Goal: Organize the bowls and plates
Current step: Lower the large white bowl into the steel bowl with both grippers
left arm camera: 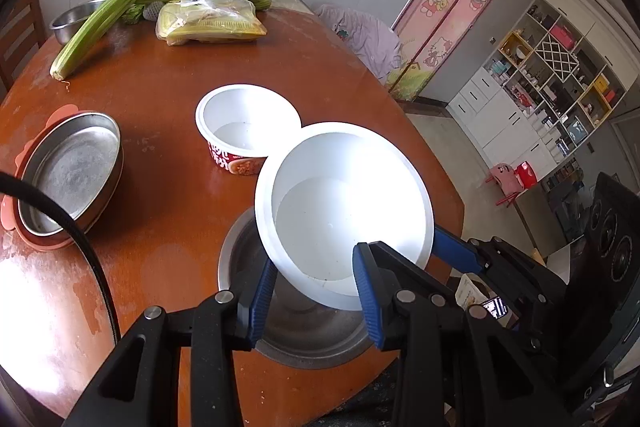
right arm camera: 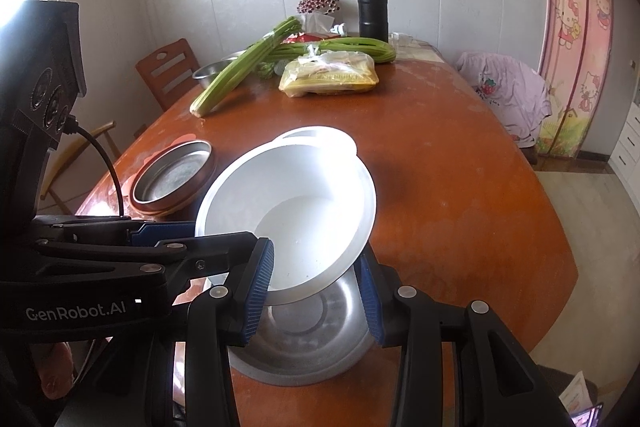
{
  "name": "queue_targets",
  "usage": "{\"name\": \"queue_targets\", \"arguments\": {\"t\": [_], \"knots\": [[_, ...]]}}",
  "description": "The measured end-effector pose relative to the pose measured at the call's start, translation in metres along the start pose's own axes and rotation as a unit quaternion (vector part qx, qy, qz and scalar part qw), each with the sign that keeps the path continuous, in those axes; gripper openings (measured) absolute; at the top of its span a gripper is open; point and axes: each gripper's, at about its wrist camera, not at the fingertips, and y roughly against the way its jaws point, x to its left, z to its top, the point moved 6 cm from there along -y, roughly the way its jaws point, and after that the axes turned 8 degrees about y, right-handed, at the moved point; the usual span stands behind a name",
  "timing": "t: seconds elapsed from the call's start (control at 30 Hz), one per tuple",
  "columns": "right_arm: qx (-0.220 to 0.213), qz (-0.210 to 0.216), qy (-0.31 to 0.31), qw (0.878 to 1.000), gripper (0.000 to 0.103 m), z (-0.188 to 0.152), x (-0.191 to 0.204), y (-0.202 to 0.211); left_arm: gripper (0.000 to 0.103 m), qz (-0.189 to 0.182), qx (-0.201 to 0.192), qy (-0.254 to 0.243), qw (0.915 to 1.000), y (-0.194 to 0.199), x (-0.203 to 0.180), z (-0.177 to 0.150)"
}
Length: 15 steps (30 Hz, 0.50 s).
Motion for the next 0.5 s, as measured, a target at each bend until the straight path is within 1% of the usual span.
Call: {"name": "queue_targets", "arguments": {"t": [0.3,0.5], "knots": [[0.012,0.01,-0.001,1.0,0.043,-0.016,0.005,-0.004,0.038,0.009,0.0,0.002,1.0,-0.007,0.007,-0.014],[0.027,0.015,-0.002,1.0,0.043,-0.028,0.006,-0.009,0.038,0.017,0.009,0.001,0.9998,-0.016,0.009,-0.023]]}}
